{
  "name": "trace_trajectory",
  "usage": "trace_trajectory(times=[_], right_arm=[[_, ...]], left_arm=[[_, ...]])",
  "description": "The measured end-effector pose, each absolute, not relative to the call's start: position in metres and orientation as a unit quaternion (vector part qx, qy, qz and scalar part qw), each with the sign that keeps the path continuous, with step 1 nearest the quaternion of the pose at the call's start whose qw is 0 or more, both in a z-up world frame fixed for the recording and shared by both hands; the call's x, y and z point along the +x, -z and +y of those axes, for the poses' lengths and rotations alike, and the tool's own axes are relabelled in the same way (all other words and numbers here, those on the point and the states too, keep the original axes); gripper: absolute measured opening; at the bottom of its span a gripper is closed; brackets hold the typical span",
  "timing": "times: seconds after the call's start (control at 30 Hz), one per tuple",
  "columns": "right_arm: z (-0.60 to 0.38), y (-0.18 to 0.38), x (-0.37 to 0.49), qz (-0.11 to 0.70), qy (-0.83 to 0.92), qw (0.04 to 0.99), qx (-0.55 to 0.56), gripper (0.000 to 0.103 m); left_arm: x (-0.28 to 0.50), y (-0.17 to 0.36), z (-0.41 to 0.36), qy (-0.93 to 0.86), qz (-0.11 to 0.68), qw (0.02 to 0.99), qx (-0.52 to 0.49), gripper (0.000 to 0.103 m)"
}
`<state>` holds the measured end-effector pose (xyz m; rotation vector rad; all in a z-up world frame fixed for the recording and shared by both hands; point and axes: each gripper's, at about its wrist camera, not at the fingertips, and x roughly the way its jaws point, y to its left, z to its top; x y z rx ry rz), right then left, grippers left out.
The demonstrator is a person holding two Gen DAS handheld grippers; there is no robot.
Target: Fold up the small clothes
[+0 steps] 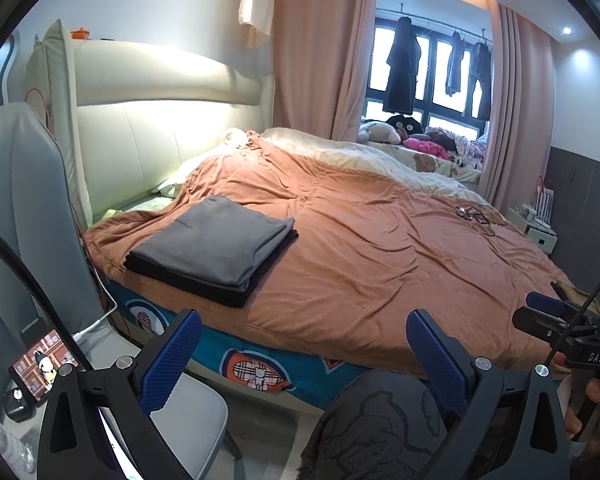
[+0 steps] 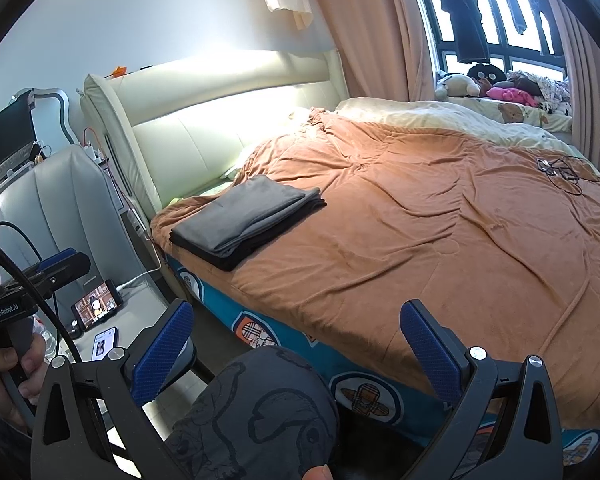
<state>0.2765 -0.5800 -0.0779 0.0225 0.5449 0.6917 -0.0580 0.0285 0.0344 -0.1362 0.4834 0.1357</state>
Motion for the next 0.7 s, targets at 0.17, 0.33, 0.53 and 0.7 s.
trace_trajectory(times=[0.17, 0.33, 0.53, 0.7], right_arm=[[-0.580, 0.078, 0.277, 0.266, -0.333, 0.904, 0.009, 0.103], [-0.580, 0.077, 0.278, 0.267, -0.333, 0.905, 0.008, 0.103], [-0.582, 0.073, 0.280, 0.275, -0.326, 0.904, 0.016, 0.103], [-0.579, 0.063, 0.282, 0.277, -0.323, 0.905, 0.006, 0.103]], left_arm=[[-0.059, -0.035, 0.031, -0.068, 0.238, 0.966, -0.068, 0.103], [-0.061, -0.035, 0.032, -0.067, 0.237, 0.967, -0.067, 0.103], [-0.064, -0.036, 0.033, -0.059, 0.231, 0.968, -0.074, 0.103], [-0.065, -0.037, 0.041, -0.062, 0.225, 0.969, -0.084, 0.103]])
